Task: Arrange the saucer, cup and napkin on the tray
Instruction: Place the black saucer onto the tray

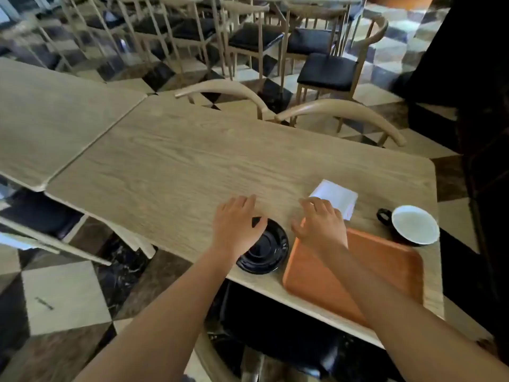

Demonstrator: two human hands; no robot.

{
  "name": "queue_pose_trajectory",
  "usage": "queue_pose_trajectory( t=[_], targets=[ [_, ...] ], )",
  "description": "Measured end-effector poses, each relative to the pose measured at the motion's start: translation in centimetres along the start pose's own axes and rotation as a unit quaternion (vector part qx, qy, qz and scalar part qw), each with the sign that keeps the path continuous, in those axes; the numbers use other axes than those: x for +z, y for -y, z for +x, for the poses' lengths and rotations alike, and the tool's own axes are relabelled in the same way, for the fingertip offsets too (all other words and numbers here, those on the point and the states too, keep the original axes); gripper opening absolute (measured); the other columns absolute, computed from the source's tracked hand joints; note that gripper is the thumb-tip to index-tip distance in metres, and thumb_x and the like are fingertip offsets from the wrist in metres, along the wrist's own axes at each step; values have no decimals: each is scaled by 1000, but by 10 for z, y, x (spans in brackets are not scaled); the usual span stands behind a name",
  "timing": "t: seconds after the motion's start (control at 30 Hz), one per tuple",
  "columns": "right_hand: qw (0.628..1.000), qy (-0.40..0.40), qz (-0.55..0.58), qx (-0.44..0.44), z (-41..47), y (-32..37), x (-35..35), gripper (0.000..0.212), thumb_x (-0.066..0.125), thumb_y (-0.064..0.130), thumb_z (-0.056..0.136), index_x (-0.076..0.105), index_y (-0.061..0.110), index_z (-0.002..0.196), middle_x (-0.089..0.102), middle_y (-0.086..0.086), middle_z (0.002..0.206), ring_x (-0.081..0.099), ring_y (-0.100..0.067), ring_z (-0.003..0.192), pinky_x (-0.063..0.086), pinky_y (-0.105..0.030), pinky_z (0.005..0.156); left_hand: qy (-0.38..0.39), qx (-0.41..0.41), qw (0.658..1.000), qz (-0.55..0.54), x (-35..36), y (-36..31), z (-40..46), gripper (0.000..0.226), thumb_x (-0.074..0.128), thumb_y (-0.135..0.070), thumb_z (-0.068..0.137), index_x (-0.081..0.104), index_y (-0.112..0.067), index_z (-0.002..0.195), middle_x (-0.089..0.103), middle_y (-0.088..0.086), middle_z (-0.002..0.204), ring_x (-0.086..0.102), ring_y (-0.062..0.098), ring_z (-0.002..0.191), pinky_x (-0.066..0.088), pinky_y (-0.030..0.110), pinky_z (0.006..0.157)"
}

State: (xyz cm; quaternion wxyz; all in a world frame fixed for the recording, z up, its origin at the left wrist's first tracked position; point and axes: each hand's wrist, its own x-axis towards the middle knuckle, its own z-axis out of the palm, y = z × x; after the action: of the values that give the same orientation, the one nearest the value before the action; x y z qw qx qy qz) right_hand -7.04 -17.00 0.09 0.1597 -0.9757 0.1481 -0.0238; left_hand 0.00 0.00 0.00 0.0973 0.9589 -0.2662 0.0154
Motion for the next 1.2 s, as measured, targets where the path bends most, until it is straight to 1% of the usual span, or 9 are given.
queue_pose_trajectory(
  t=[0.13, 0.43, 0.7, 0.77, 0.87, 0.97, 1.07, 1.13, 1.2],
  targets=[
    [997, 74, -4, 31, -7, 7, 45, 39, 50, 38, 88, 49, 12, 117, 51, -7, 127, 38, -26, 123, 37, -38, 94, 11, -14, 1000, -10, 35, 28, -16, 41, 50, -44, 83, 58, -12, 106, 65, 4, 92, 61, 27, 86, 45, 36, 70],
    [988, 130, -14, 85, -4, 10, 100, 48, 53, 35, 87, 40, 16, 129, 46, -4, 131, 39, -23, 120, 45, -36, 87, 96, -20, 995, -37, 91, 70, -24, 58, 54, -44, 85, 43, -13, 132, 62, 4, 116, 57, 23, 105, 45, 37, 84],
    [982, 139, -11, 128, -3, 9, 115, 44, 59, 25, 85, 44, 16, 125, 57, -6, 116, 39, -25, 115, 44, -35, 85, 110, -45, 989, -87, 104, 77, -28, 63, 67, -37, 77, 44, -15, 132, 64, 2, 107, 60, 21, 97, 51, 33, 75],
    [980, 127, 33, 150, -3, 11, 119, 40, 60, 15, 82, 48, 14, 120, 58, -10, 111, 42, -27, 109, 44, -35, 84, 122, -75, 979, -144, 103, 72, -28, 61, 68, -29, 80, 41, -14, 134, 60, 4, 116, 57, 22, 104, 48, 31, 76],
    [970, 92, 139, 176, -3, 12, 116, 31, 53, -1, 74, 59, 14, 100, 64, -9, 94, 54, -28, 92, 44, -32, 69, 138, -127, 949, -255, 106, 70, -27, 56, 61, -10, 84, 41, -16, 136, 56, 4, 125, 52, 21, 114, 46, 30, 91],
    [955, 62, 199, 211, -7, 6, 106, 38, 46, 1, 73, 65, 24, 96, 68, -3, 81, 56, -23, 73, 37, -27, 59, 129, -154, 921, -333, 105, 71, -22, 56, 51, 3, 82, 49, -24, 131, 63, 0, 110, 58, 18, 104, 51, 39, 90],
    [937, 24, 242, 251, -15, -8, 92, 44, 49, 6, 76, 64, 33, 108, 72, 3, 83, 62, -19, 74, 47, -27, 66, 136, -172, 884, -413, 91, 55, -9, 54, 48, 3, 83, 54, -29, 127, 66, -8, 95, 63, 15, 92, 56, 38, 79],
    [913, -25, 288, 287, -20, -22, 79, 43, 53, 4, 78, 65, 28, 112, 72, 6, 92, 64, -14, 79, 49, -25, 75, 144, -158, 872, -440, 84, 39, 2, 47, 52, 0, 83, 60, -28, 120, 66, -15, 87, 64, 12, 83, 57, 35, 74],
    [892, -65, 314, 319, -25, -37, 66, 40, 54, 1, 80, 66, 23, 112, 69, 10, 94, 62, -12, 82, 45, -22, 75, 154, -169, 866, -444, 85, 22, 15, 36, 58, -3, 82, 62, -18, 114, 69, -6, 92, 67, 16, 80, 57, 38, 76]
  ],
)
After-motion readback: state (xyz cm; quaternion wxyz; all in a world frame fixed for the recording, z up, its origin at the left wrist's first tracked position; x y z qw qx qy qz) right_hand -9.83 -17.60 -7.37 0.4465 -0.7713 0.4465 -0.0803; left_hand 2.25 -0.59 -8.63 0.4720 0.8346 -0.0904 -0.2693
